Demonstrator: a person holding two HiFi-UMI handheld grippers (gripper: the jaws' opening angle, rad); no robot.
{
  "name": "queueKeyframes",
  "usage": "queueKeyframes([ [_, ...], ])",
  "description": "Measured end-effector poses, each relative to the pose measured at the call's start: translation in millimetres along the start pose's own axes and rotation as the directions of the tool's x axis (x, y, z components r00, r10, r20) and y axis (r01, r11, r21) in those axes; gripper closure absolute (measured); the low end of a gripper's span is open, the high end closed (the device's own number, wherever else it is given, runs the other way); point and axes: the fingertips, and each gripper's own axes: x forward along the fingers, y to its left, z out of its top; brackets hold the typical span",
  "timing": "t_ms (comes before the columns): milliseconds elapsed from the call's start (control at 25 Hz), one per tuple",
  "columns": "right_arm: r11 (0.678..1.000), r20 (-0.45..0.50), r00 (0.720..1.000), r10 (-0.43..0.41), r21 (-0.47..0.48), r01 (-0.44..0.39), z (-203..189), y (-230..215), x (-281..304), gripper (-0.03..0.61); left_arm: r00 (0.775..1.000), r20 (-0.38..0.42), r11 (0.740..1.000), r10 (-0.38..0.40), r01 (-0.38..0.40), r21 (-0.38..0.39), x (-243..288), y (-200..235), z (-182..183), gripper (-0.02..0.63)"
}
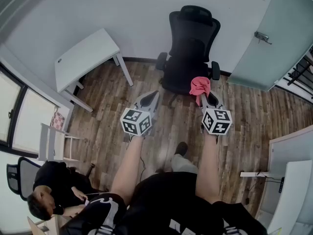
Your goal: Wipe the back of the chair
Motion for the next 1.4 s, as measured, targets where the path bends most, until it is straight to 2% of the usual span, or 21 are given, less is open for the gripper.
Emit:
queueKeyframes([
  [640,0.999,-0.045,0.999,0.021,0.031,-0.020,16,-129,134,0.514,1.000,-0.018,1.000,0.007,-0.007,0.009,163,42,14,0.589],
  [1000,0.999,-0.090,0.995,0.044,0.034,-0.041,16,-164,186,0.514,0.999,-0.047,1.000,-0.007,0.007,0.014,223,42,12,0.589],
  [1240,0.999,-0.109,0.993,0.037,0.042,-0.033,12,-175,229,0.514,0.999,-0.039,1.000,-0.010,0.009,-0.020,256,78,14,0.589],
  [1400,1.000,-0.110,0.994,0.013,0.029,-0.009,18,-183,265,0.512,0.999,-0.029,0.999,-0.037,0.036,-0.029,291,112,22,0.589],
])
